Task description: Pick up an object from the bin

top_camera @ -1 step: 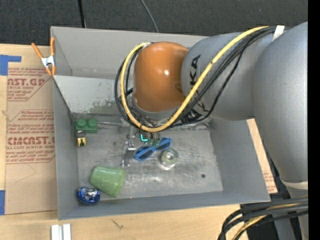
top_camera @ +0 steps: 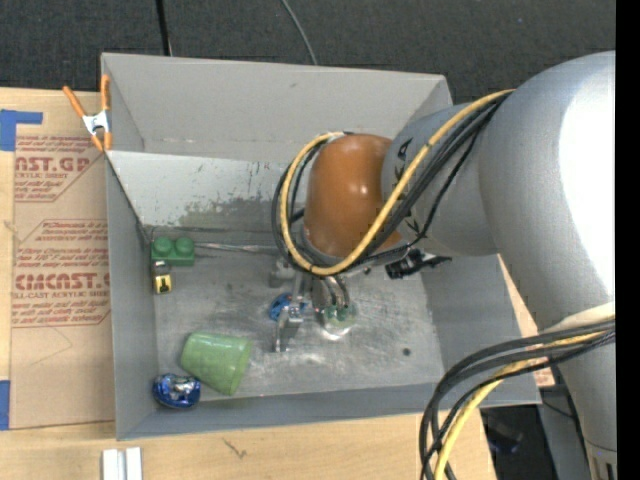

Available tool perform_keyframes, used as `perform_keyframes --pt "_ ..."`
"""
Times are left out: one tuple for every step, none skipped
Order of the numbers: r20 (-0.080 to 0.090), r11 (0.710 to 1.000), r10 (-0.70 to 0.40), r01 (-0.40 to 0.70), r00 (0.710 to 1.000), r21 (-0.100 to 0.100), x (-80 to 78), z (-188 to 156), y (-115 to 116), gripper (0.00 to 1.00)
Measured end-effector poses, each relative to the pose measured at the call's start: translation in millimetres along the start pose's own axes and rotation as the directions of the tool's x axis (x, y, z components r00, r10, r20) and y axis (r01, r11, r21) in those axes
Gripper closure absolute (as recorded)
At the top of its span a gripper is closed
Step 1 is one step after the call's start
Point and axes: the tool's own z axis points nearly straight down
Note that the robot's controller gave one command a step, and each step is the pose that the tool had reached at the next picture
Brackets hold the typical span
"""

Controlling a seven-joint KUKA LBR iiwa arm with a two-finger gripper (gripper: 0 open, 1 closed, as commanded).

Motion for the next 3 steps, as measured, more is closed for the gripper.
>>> perform_keyframes --pt "0.009 1.000 -0.004 0.005 1.000 -0.005 -2.2 -6 4 1.00" --pt "0.011 0.947 0.321 -0.321 0.947 -0.006 -5.6 -66 -59 1.00" --pt "0.010 0.870 0.492 -0.492 0.870 -0.009 27.5 -171 -106 1.00"
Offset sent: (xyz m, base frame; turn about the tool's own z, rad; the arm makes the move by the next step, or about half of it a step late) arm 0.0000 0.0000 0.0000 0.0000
